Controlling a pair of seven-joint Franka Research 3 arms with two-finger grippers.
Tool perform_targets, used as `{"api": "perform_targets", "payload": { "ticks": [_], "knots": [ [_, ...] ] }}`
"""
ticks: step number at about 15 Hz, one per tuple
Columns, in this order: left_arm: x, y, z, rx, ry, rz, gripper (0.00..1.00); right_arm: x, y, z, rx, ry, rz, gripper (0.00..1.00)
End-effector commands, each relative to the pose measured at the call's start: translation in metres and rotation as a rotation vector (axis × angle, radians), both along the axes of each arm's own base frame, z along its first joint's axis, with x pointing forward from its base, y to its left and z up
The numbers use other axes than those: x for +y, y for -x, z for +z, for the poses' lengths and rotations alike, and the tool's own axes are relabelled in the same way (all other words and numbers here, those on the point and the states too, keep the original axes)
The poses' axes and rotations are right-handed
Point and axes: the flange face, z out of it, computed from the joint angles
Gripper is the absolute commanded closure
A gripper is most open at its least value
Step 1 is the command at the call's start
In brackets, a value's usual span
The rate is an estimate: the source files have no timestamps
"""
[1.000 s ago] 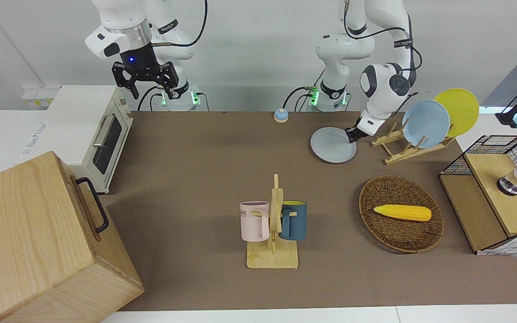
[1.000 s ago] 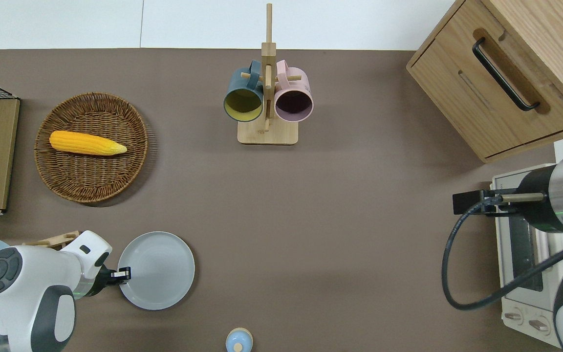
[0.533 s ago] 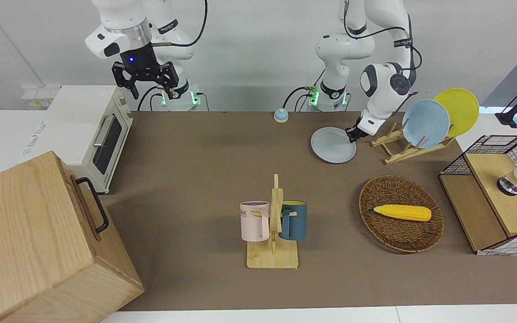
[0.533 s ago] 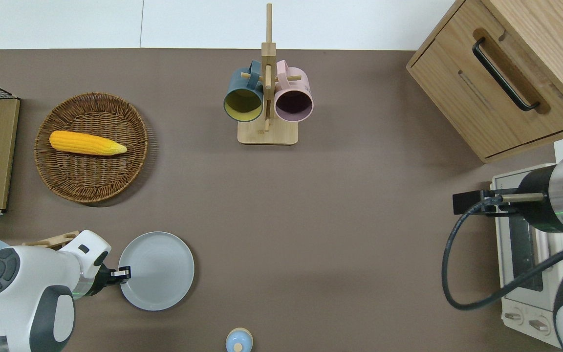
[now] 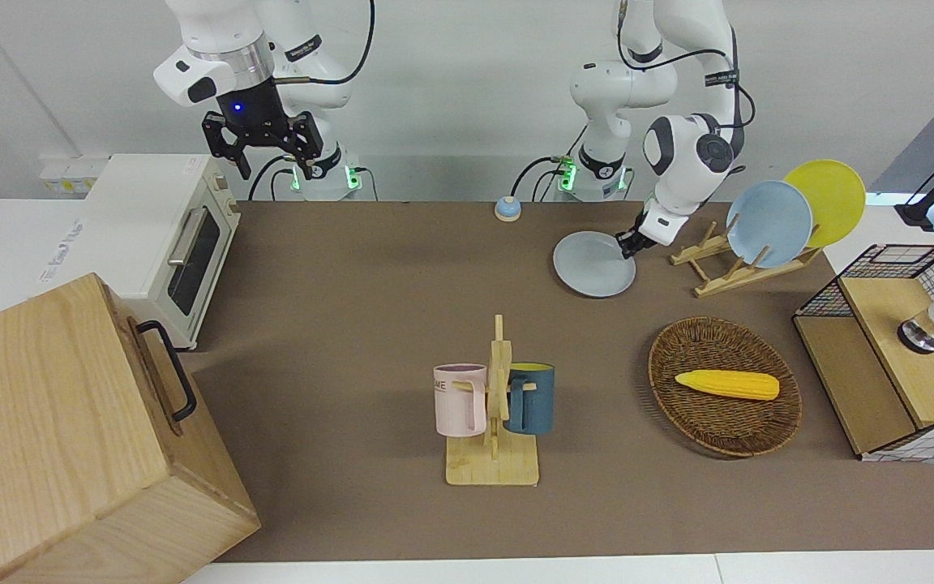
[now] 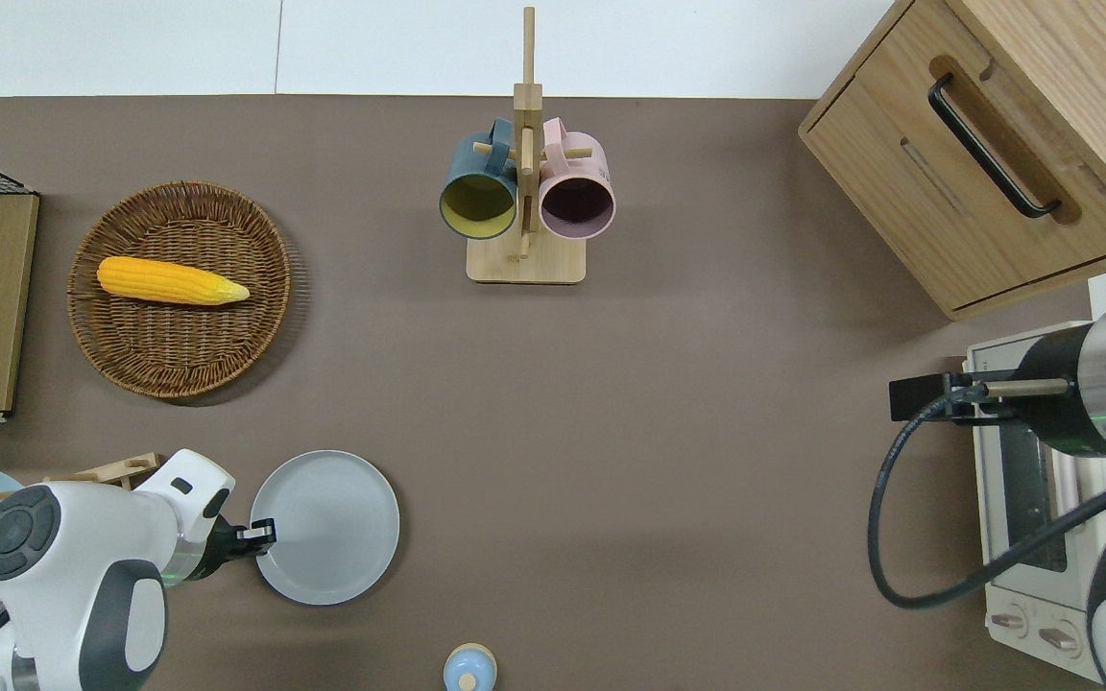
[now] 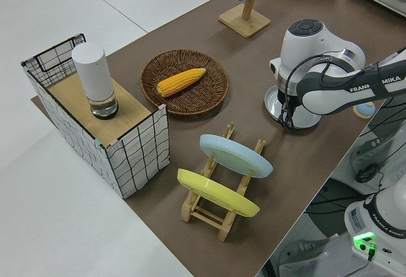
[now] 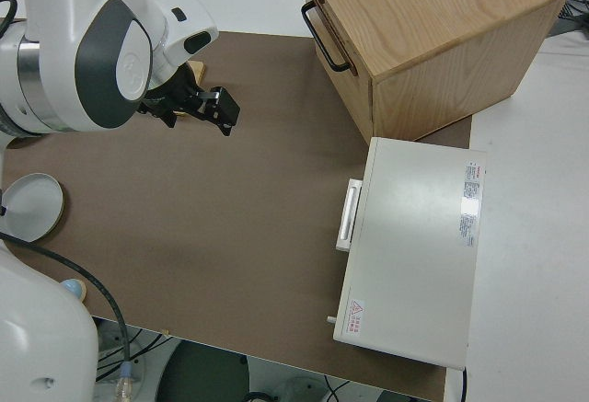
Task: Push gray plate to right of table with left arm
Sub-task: 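Push the gray plate with the left gripper toward the toaster oven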
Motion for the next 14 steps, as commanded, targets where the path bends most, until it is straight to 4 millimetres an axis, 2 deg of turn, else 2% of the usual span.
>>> {"api": "perform_targets", "payload": {
  "ticks": [1, 8, 14],
  "knots": [
    [-0.023, 0.003, -0.006, -0.006, -0.001, 0.032, 1.0, -0.002, 0.008, 0.0, 0.005, -0.009, -0.024, 0.005],
    [-0.06, 0.006, -0.013, 0.003, 0.006, 0.075, 1.0, -0.002, 0.007, 0.0, 0.003, -0.009, -0.024, 0.005],
    [-0.101, 0.015, -0.013, 0.008, 0.004, 0.123, 1.0, -0.002, 0.007, 0.0, 0.003, -0.009, -0.024, 0.005]
  ]
}}
